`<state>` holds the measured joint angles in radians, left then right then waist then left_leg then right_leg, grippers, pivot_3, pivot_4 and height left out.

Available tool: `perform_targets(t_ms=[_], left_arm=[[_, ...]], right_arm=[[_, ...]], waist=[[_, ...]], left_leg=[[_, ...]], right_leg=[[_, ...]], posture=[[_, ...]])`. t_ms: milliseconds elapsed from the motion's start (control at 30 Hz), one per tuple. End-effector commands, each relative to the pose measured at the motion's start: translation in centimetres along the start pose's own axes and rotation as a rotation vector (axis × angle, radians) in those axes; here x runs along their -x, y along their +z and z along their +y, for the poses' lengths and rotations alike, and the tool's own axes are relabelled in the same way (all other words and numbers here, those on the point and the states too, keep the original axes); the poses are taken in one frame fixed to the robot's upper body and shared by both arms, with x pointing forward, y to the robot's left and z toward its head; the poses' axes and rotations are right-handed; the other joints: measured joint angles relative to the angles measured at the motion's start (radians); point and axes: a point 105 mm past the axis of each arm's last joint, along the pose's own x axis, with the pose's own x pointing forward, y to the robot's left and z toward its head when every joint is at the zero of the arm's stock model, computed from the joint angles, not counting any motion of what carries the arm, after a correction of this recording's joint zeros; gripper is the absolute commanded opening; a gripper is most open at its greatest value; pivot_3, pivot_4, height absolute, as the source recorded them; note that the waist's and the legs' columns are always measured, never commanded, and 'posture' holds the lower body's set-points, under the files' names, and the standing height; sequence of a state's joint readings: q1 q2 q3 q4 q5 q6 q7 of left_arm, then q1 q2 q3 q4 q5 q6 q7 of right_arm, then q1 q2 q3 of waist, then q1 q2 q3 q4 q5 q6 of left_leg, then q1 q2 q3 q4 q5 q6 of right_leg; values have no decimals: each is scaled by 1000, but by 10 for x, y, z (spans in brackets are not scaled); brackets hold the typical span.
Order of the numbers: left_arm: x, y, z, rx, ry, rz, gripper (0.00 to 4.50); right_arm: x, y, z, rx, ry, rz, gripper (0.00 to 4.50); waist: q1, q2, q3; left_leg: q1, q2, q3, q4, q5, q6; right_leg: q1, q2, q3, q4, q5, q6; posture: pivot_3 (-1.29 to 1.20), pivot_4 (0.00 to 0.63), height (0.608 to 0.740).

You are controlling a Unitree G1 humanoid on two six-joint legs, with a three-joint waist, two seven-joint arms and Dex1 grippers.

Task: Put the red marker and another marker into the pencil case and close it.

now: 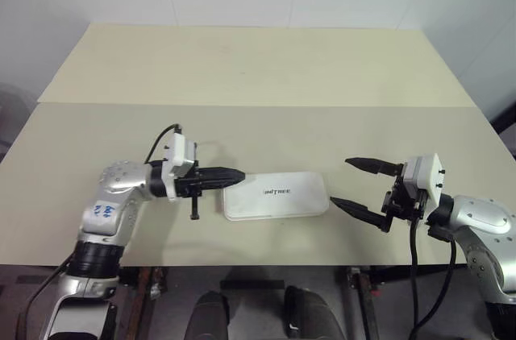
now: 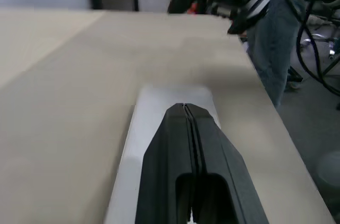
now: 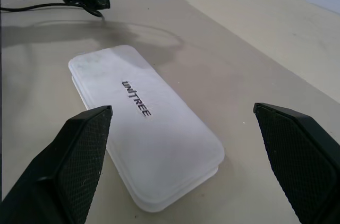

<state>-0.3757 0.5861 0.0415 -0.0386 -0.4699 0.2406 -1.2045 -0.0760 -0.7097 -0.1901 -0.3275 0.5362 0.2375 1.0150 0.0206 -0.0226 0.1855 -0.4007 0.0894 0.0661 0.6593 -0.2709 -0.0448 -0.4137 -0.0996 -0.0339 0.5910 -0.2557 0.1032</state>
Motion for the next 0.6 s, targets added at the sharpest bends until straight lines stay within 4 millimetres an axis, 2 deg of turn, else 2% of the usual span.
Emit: perform_targets(t_ms=[33, 133, 333, 367, 600], left_arm=[[22, 16, -1, -89, 70, -14, 1257], [32, 29, 5, -171, 148, -66, 2259], [49, 30, 4, -154, 223, -49, 4372], [51, 31, 4, -146, 239, -54, 4475], [54, 28, 1, -126, 280, -60, 4475]], right_arm=[[-2, 14, -6, 32, 3, -31, 4500], [-1, 20, -18, 53, -37, -57, 4500], [-1, 21, -34, 56, -68, -53, 4500], [-1, 21, -36, 56, -66, -51, 4500], [-4, 22, -40, 71, -59, -33, 4500]], waist=[[0, 0, 0], [6, 0, 0], [1, 0, 0], [1, 0, 0], [1, 0, 0]], left_leg=[[0, 0, 0, 0, 0, 0], [0, 0, 0, 0, 0, 0], [0, 0, 0, -2, -1, 0], [0, 0, 1, -3, -1, -1], [0, 0, 1, -7, 0, -1]], right_leg=[[0, 0, 0, 0, -1, -2], [0, 0, 0, 0, -2, -4], [-1, 0, 0, 0, -2, -3], [-1, 0, 0, 0, -1, -2], [-4, 0, 0, 0, 2, 3]], posture=[[0, 150, 740], [0, 150, 740], [0, 150, 740], [0, 150, 740], [0, 150, 740]])
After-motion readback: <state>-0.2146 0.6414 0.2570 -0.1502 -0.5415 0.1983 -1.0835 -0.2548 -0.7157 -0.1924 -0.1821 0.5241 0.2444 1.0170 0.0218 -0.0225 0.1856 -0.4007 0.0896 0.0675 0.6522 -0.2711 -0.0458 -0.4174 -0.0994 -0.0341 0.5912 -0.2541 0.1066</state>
